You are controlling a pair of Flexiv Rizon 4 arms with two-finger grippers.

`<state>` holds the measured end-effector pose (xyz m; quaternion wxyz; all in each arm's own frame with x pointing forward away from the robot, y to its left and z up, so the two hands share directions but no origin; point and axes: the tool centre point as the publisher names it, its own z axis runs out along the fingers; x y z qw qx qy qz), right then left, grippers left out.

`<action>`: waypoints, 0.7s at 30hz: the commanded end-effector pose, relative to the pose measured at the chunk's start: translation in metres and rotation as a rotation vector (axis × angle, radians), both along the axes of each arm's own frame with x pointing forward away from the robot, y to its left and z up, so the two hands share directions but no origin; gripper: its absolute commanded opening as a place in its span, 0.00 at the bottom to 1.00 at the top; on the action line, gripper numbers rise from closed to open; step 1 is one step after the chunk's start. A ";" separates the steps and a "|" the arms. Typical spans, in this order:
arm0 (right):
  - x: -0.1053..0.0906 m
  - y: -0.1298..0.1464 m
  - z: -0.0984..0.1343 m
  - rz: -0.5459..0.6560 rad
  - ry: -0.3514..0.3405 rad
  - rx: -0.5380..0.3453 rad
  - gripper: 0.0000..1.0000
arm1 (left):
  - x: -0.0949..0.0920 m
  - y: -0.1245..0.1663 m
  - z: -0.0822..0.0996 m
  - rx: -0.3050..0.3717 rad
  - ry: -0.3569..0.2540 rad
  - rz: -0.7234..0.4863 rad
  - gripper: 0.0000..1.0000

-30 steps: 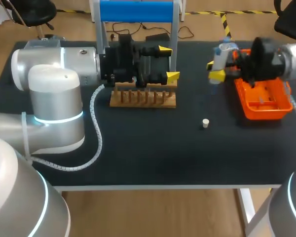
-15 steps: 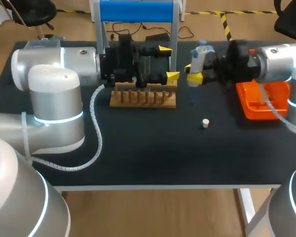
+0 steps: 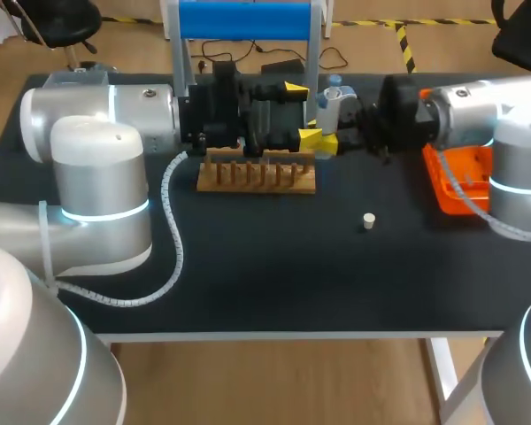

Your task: Invert the test tube, pick up the pipette, mount the tip to pipette, aspirate from beaker and dispense into the tube, eject the tip, return the pipette, and cap with the stopper.

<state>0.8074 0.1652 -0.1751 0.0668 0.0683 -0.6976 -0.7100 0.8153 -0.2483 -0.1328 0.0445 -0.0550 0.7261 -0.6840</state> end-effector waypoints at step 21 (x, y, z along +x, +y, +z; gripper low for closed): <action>0.004 0.022 0.003 -0.006 -0.008 0.010 0.00 | -0.001 -0.001 -0.001 -0.004 -0.002 0.005 1.00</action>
